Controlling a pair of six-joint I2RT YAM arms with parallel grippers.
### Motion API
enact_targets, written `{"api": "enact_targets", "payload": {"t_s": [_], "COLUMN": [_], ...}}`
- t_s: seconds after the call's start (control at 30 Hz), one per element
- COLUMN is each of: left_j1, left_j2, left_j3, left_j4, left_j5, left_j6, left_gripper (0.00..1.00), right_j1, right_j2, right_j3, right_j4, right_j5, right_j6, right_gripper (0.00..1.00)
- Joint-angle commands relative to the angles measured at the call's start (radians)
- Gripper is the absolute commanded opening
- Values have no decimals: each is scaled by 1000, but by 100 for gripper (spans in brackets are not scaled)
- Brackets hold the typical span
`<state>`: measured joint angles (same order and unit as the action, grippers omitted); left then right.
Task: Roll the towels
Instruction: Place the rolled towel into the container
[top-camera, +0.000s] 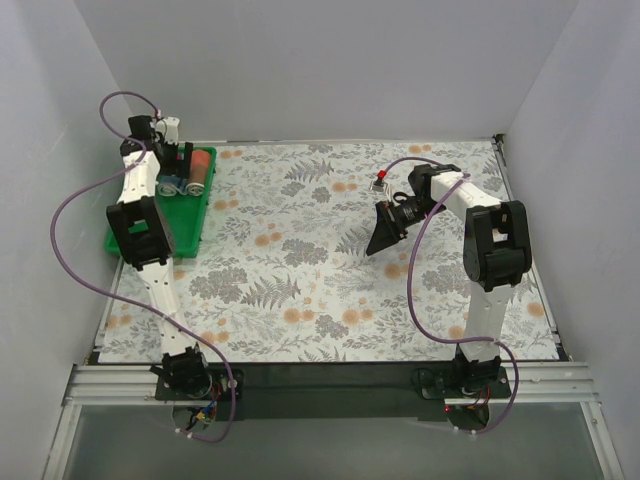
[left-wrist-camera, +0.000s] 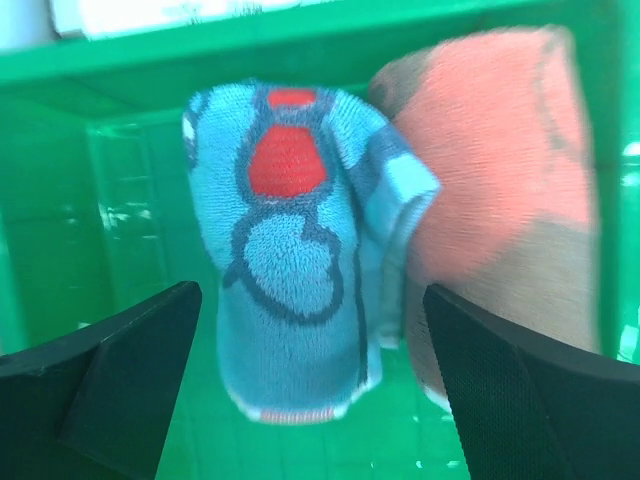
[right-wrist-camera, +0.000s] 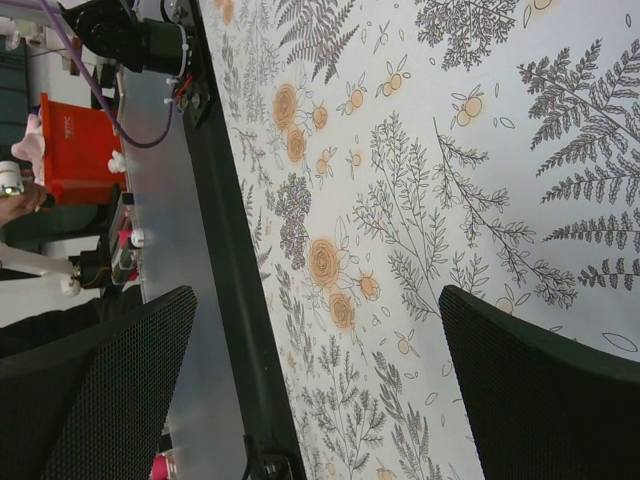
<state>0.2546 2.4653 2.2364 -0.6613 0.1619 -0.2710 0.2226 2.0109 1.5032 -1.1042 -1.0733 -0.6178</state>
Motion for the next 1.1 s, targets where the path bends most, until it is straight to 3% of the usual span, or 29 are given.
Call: {"api": "enact_targets", "payload": {"t_s": [0.0,0.07,0.2,0.4,0.57,0.77,1.07], "left_j1": [-23,-26,-63,-237,-339,-455,-545], "left_j2": [-144,-172,-274,-478,-650,-837,-1060], "left_j3": [46,45,46,-142,-283,-630,-1089], "left_j4": [-32,-34,-67,-109,-208,-103,83], "left_j5": [15,10,-12,-96,57,87,108], "left_j6": [70,95,196,266,214,138,92], "left_gripper": [91,96,96,97,97,98,98], "right_j1": [4,3,3,-17,-58,-83,-75], "right_j2": [-49,-61,-90,-153,-257,-417,-652], "right_j3": [22,29,66,138,112,-50,-438], "right_j4": [-11,-11,-9,20,122,240,398], "right_j5": [-25,-16,22,139,271,540,612], "right_j6": [-14,-8,16,111,217,314,352], "right_gripper": [99,99,99,99,99,99,99]}}
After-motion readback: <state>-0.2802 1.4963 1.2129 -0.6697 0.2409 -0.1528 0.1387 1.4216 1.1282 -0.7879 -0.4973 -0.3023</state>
